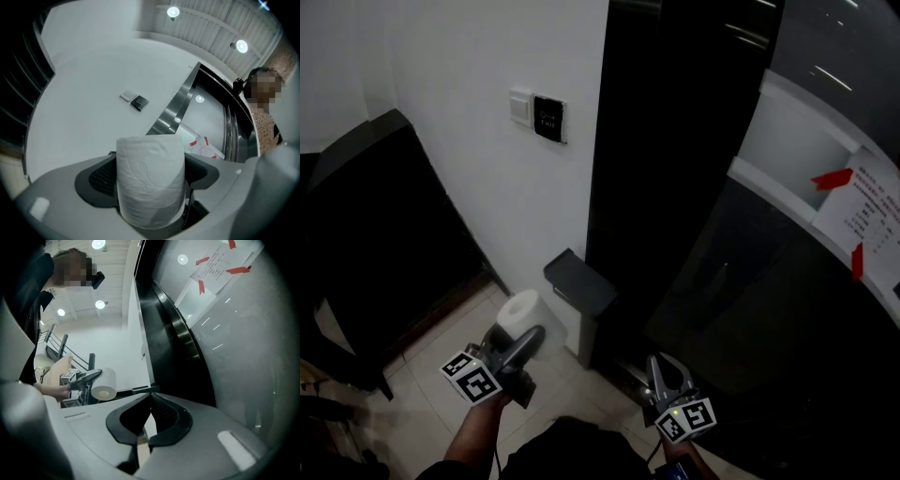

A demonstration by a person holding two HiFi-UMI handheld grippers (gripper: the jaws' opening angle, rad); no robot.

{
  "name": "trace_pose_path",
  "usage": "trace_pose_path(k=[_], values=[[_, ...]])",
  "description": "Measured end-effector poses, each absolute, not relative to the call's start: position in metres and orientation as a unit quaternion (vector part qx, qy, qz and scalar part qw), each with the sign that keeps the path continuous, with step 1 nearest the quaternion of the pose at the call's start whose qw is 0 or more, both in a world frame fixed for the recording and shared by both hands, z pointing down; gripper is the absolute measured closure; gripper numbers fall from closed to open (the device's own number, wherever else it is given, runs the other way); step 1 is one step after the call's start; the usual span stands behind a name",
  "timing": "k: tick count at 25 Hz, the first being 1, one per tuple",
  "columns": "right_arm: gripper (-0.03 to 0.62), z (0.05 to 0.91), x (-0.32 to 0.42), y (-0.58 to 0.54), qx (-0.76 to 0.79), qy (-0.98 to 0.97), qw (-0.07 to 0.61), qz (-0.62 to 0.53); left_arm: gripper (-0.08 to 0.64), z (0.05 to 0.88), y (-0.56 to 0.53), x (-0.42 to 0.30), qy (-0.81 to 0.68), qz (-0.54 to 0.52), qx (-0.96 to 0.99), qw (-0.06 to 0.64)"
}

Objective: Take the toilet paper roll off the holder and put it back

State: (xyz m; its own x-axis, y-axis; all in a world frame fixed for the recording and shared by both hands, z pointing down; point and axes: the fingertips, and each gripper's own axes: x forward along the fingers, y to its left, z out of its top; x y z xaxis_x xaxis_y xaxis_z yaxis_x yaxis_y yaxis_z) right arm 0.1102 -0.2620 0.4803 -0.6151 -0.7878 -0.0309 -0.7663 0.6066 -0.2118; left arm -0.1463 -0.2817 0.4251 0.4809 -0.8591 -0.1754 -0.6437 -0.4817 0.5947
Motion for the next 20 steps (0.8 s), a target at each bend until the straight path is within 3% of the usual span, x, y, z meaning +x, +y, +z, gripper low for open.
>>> trace_pose_path(k=[20], values=[[0.578, 0.469, 0.140, -0.270, -0.465, 0.878, 0.078, -0.080, 0.129, 0.391, -0.348, -0.121, -0.486, -0.164, 0.846, 0.149]])
